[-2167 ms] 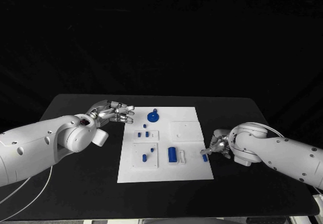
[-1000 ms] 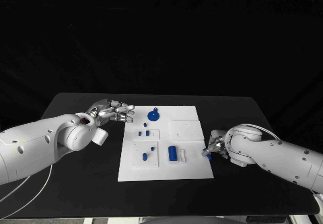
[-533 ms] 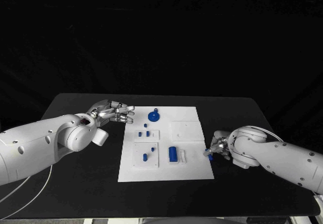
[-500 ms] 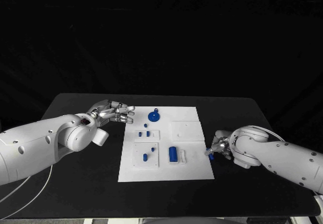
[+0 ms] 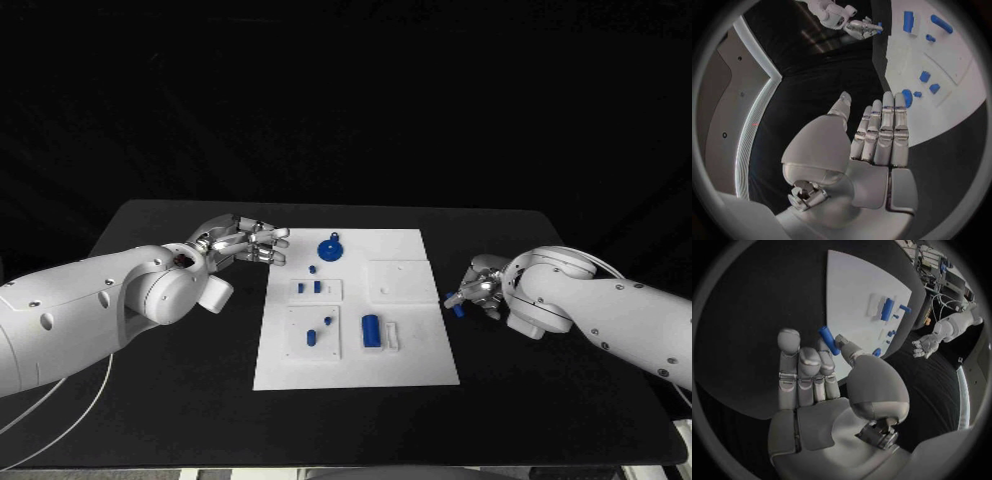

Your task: Assemble the parts on the task board

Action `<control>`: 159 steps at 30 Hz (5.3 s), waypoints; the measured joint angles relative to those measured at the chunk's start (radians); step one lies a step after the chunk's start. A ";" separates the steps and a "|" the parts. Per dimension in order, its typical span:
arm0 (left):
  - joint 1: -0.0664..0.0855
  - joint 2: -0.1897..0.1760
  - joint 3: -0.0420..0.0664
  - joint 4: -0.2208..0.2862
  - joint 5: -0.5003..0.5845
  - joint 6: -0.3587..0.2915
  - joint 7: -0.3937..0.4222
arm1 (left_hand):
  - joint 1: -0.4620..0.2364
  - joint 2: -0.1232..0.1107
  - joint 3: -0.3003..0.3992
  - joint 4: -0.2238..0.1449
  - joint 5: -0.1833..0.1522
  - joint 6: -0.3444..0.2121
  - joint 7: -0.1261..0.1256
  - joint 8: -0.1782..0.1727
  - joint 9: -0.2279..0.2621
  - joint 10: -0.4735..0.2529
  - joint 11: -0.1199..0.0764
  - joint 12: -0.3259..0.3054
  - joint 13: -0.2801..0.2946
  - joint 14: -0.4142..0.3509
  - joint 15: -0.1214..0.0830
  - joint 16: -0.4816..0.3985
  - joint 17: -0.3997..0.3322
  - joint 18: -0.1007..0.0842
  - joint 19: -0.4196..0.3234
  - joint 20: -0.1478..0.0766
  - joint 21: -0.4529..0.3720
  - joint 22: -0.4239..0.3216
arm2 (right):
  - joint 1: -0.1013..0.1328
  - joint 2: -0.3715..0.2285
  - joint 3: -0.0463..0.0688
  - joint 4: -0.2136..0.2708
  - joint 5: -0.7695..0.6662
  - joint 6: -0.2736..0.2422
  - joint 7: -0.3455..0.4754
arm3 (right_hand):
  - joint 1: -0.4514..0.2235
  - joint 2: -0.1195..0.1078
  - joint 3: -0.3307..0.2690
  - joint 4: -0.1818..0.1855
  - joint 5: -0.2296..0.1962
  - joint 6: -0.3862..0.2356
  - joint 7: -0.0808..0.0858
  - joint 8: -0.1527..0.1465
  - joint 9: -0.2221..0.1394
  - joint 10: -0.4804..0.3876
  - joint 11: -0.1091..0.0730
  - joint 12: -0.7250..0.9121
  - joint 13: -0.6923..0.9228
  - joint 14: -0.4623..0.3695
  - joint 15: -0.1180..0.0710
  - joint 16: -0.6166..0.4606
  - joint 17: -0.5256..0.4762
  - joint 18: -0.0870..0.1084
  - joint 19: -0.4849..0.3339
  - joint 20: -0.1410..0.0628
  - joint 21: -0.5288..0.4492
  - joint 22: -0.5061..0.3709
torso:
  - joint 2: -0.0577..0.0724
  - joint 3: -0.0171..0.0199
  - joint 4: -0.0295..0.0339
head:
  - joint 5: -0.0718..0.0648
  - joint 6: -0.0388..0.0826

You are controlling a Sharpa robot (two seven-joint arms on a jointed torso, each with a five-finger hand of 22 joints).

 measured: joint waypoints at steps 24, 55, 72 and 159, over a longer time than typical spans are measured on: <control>0.000 0.005 0.000 0.000 -0.001 0.001 -0.004 | 0.000 0.000 0.000 0.000 0.000 0.000 0.000 0.000 0.000 0.000 0.000 0.000 0.000 0.000 0.000 0.000 0.000 0.000 0.000 0.000 0.000 0.000 | -0.013 0.109 -0.038 0.070 0.104 -0.019 -0.011 | -0.015 -0.006 0.011 -0.011 0.018 0.000 0.000 0.000 -0.006 0.000 0.001 0.000 0.000 0.000 0.000 0.000 -0.005 0.000 0.000 0.000 0.000 -0.001 | 0.000 0.0014 0.0000 | 0.001 -0.003; 0.000 0.008 0.000 0.000 -0.002 0.006 -0.008 | 0.000 0.000 -0.003 0.003 0.000 0.000 0.000 0.000 0.000 0.000 0.000 0.000 0.000 -0.003 0.003 0.000 0.000 0.000 0.000 0.000 0.000 -0.001 | -0.020 0.164 -0.083 0.041 -0.005 -0.030 -0.013 | -0.029 0.002 -0.037 0.060 -0.024 0.003 -0.003 -0.003 -0.024 0.004 -0.003 0.000 0.002 0.000 0.000 0.004 -0.004 0.001 0.000 0.000 0.000 -0.002 | 0.000 0.0011 0.0007 | 0.002 -0.005; 0.000 0.010 0.000 -0.001 -0.004 0.010 -0.012 | 0.000 0.000 -0.003 0.003 0.000 0.000 0.000 0.000 0.000 0.000 0.000 0.004 0.000 -0.003 0.003 0.000 0.000 0.000 0.000 0.000 0.000 -0.002 | -0.019 0.178 -0.088 0.033 -0.019 -0.033 -0.011 | -0.035 -0.004 -0.046 0.088 -0.048 0.007 -0.007 -0.002 -0.029 0.006 -0.005 0.000 0.001 0.000 0.000 0.004 -0.004 0.001 0.000 0.000 0.000 -0.005 | 0.000 0.0011 -0.0002 | 0.006 -0.003; 0.000 0.009 -0.001 -0.003 -0.012 0.015 -0.026 | 0.000 0.000 0.000 0.005 0.000 -0.004 -0.004 0.000 0.000 0.000 0.000 0.004 0.000 -0.003 0.003 0.000 0.000 0.000 0.000 0.000 0.004 -0.004 | -0.020 0.164 -0.096 0.044 -0.015 -0.021 0.008 | -0.020 -0.060 -0.210 0.254 -0.071 0.011 -0.001 0.001 -0.047 0.006 -0.004 -0.012 0.000 0.002 -0.002 -0.008 -0.001 0.002 0.000 0.000 -0.010 -0.013 | 0.000 0.0017 -0.0008 | 0.010 -0.011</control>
